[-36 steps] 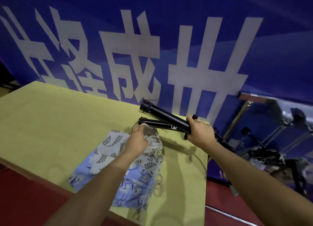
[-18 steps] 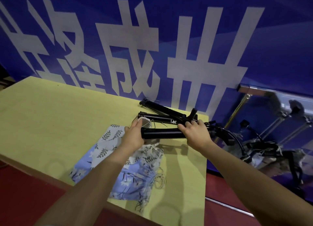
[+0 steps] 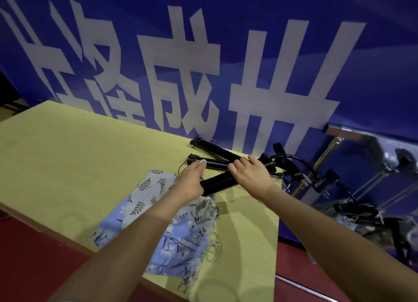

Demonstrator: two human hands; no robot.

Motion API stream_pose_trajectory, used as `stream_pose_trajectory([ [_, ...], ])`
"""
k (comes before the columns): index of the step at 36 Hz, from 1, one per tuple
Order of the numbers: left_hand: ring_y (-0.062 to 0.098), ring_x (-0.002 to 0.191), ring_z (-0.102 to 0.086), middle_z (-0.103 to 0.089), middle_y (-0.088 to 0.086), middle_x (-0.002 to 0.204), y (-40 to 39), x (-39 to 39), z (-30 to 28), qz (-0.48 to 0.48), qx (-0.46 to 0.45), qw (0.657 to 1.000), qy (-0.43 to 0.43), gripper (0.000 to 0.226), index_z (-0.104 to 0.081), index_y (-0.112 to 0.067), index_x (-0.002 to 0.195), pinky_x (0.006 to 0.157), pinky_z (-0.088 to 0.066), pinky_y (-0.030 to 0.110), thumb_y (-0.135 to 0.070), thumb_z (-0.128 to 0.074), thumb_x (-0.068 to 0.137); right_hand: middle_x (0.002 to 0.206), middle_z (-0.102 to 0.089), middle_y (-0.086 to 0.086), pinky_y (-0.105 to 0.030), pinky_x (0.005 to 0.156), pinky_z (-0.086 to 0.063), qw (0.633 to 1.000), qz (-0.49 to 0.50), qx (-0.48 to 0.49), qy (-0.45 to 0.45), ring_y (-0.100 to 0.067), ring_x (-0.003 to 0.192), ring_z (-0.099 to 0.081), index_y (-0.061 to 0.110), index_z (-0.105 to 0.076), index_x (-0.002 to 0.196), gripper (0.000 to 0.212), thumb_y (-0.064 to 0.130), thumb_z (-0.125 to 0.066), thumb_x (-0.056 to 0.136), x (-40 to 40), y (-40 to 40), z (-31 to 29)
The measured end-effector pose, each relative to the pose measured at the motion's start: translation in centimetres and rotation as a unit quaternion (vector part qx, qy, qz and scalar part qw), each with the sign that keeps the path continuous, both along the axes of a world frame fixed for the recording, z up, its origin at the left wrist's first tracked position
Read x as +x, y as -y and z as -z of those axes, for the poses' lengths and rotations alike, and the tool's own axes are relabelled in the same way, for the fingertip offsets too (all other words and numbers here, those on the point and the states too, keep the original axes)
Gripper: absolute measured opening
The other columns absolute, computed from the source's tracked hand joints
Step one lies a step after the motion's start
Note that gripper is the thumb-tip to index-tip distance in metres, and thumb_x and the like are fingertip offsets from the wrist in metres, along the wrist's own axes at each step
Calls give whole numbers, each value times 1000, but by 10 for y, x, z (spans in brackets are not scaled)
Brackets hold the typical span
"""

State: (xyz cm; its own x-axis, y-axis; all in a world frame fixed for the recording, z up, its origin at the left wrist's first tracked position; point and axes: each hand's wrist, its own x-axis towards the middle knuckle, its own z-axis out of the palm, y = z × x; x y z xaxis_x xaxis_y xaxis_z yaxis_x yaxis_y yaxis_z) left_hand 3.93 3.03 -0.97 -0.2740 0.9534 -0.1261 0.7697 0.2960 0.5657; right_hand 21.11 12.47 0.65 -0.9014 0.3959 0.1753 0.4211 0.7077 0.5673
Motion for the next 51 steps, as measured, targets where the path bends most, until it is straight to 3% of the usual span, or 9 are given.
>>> stream_pose_trajectory([
  [5, 21, 114, -43, -38, 0, 136, -1, 11, -3, 53, 15, 998, 27, 67, -33, -13, 140, 98, -40, 36, -8, -62, 80, 72, -60, -3, -32, 73, -43, 998, -48, 33, -7, -24, 68, -59, 12, -57, 84, 24, 13, -74, 67, -8, -3, 4],
  [9, 23, 113, -33, -41, 3, 125, -3, 18, -2, 54, 7, 996, -64, 64, -36, -16, 136, 97, -37, 37, -27, -64, 80, 80, -62, -3, -33, 83, -44, 994, -96, 49, -34, -24, 77, -60, 12, -58, 86, 15, 13, -67, 74, -17, -2, -3],
  [15, 25, 115, -34, -43, 9, 123, -9, 15, 7, -27, 54, 983, -175, 50, -40, -6, 124, 98, -37, 36, -38, -55, 89, 116, -63, -8, -36, 93, -32, 979, -150, 84, -112, -26, 103, -60, 9, -60, 114, 39, 13, -60, 76, -23, -9, -12],
  [19, 28, 115, -35, -43, 10, 122, -12, 6, 2, -61, 72, 980, -174, 48, -42, -6, 121, 95, -36, 36, -37, -57, 89, 118, -64, -9, -36, 93, -34, 960, -218, 43, -172, -28, 102, -60, 9, -56, 117, 35, 12, -38, 88, -20, -12, 1],
  [26, 27, 106, -37, -48, 10, 107, -11, -7, -10, -115, 140, 972, -146, 44, -49, -5, 111, 91, -36, 36, -43, -52, 90, 93, -57, -5, -32, 72, -27, 959, -109, -185, -187, -26, 81, -53, 12, -55, 98, 17, 23, -54, 85, -19, -2, 26],
  [33, 25, 106, -36, -48, 9, 107, -4, -9, -19, -138, 162, 971, -113, 44, -49, -7, 111, 92, -34, 35, -45, -52, 90, 137, -48, -5, -41, 104, -34, 823, 99, -518, -211, -25, 125, -45, 21, -43, 137, 54, 48, -51, 91, -48, 15, 24],
  [38, 26, 108, -34, -46, 9, 108, 4, -11, -24, -157, 171, 970, -70, 42, -47, -6, 112, 94, -35, 36, -41, -54, 90, 96, -65, -1, -41, 88, -50, 743, 67, -621, -241, -22, 92, -61, 21, -59, 91, 9, 28, -55, 94, -58, 20, 15],
  [43, 26, 106, -33, -41, 9, 108, 11, -13, -18, -180, 193, 963, -47, 41, -44, -5, 106, 92, -36, 38, -41, -56, 90, 76, -51, -2, -36, 70, -43, 613, 85, -691, -375, -18, 70, -49, 14, -50, 91, 13, 20, -43, 100, -63, 21, -3],
  [51, 28, 107, -36, -41, 11, 116, 13, -11, -12, -190, 167, 966, -56, 41, -43, -6, 115, 89, -36, 37, -38, -53, 92, 131, -53, 0, -27, 103, -41, 532, 8, -718, -449, -14, 122, -49, 16, -44, 135, 36, 7, -35, 101, -70, 26, -44],
])
